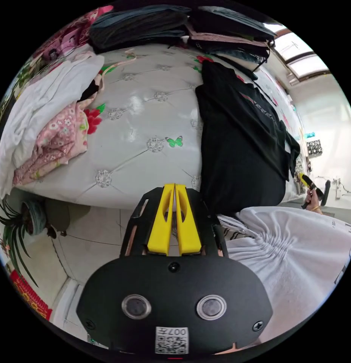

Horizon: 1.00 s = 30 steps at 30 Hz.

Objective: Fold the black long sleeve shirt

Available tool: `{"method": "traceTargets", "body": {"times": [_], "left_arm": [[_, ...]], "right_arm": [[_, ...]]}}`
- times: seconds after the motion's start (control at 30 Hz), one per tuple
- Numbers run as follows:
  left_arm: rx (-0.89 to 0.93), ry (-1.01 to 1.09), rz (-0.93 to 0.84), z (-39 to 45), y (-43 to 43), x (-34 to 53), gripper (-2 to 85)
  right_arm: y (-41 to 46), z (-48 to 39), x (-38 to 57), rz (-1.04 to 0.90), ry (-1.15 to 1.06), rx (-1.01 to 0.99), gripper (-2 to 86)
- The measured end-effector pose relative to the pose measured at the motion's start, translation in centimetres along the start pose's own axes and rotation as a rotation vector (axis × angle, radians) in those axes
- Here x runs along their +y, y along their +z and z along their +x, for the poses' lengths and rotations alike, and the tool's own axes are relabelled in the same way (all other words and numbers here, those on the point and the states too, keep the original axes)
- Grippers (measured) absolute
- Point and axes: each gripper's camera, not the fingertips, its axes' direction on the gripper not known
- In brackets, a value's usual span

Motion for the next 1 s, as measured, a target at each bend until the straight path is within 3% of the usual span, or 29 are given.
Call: {"method": "traceTargets", "body": {"times": [0.17, 0.3, 0.4, 0.47, 0.57, 0.8, 1.0], "left_arm": [[0.022, -0.029, 0.034, 2.0, -0.4, 2.8, -1.0], [0.058, -0.019, 0.021, 4.7, 0.5, 3.6, -1.0], [0.055, 0.009, 0.035, 6.6, 0.6, 3.8, -1.0], [0.048, 0.027, 0.034, 7.5, 0.8, 4.0, -1.0], [0.057, 0.031, 0.032, 7.9, 0.7, 4.2, -1.0], [0.108, 0.070, 0.145, 8.5, -0.8, 4.6, -0.9], [0.153, 0.134, 0.246, 9.1, -2.3, 5.5, -0.8]], "right_arm": [[1.4, 5.4, -2.7, -0.003, 0.103, 0.025, 6.7], [6.1, 6.3, -3.7, -0.203, -0.012, 0.061, 5.4], [6.1, 6.3, -3.3, -0.167, -0.032, 0.136, 2.3], [5.7, 6.7, -3.4, -0.174, -0.054, 0.082, 1.2], [0.9, 6.5, -3.9, 0.048, -0.119, -0.021, 0.4], [-16.7, 0.7, -6.9, 0.516, -0.468, -0.532, 0.0], [-23.5, -11.5, -1.9, 0.440, -1.014, -1.041, 0.4]]}}
